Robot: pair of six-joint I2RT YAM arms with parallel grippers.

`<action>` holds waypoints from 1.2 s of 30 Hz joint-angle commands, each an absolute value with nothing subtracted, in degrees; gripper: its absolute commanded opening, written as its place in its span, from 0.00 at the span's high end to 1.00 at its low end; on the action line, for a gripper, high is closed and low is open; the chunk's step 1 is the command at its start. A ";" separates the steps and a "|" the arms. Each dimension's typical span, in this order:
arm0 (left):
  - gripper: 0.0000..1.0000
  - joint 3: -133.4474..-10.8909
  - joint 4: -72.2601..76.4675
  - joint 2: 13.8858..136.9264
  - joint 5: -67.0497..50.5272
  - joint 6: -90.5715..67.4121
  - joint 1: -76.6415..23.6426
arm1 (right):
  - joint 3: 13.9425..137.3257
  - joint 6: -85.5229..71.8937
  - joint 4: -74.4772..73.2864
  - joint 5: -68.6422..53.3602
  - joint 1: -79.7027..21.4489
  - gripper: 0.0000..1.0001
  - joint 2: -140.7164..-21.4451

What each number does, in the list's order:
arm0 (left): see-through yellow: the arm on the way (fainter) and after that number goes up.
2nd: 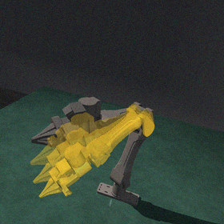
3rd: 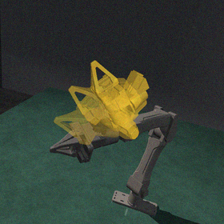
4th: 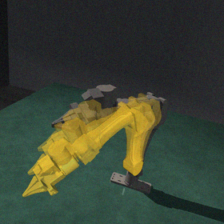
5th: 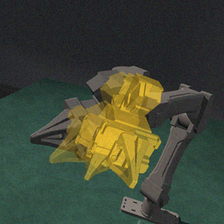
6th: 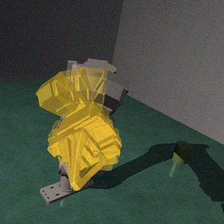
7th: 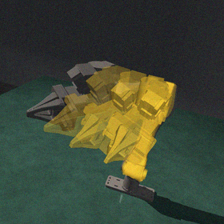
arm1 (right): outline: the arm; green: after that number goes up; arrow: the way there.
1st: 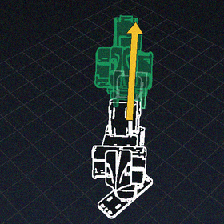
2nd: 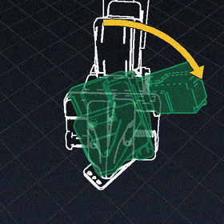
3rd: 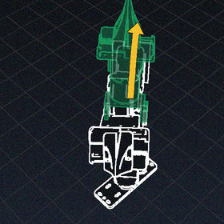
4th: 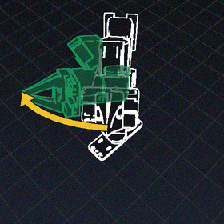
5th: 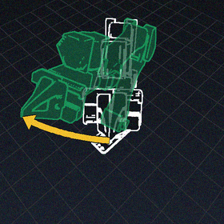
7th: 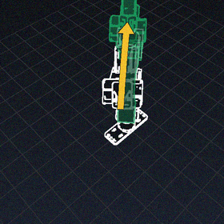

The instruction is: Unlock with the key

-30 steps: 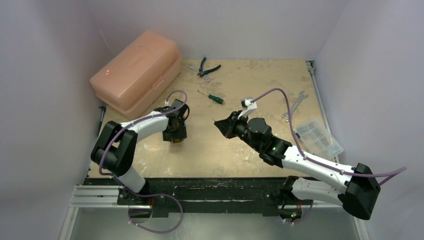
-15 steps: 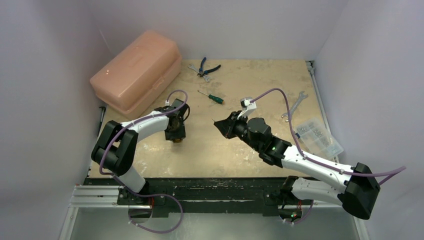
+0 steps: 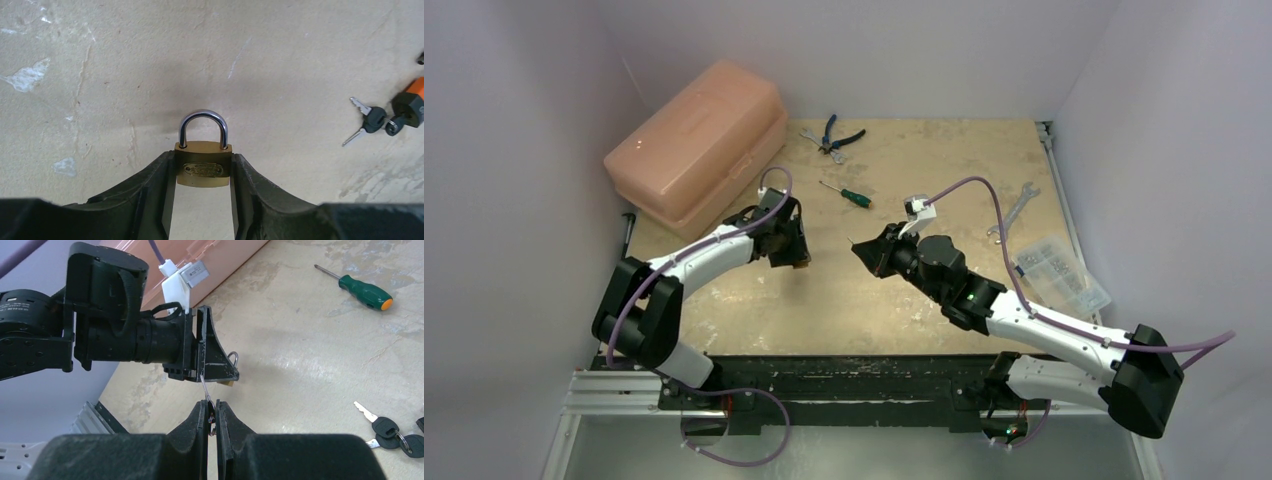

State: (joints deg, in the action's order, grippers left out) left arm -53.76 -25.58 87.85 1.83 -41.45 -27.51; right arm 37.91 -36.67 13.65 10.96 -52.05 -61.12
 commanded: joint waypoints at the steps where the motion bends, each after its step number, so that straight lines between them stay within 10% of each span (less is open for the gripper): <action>1: 1.00 -53.66 -21.49 84.90 -1.40 -42.81 -27.59 | 38.59 -37.22 13.59 11.75 -51.77 1.00 -59.74; 20: 1.00 -62.49 -16.76 82.28 -13.72 -44.42 -27.59 | 39.13 -37.70 11.30 16.33 -51.77 1.00 -58.08; 36: 1.00 -55.72 -3.07 72.19 1.81 -63.52 -27.55 | 40.76 -36.36 9.89 22.76 -51.77 1.00 -56.47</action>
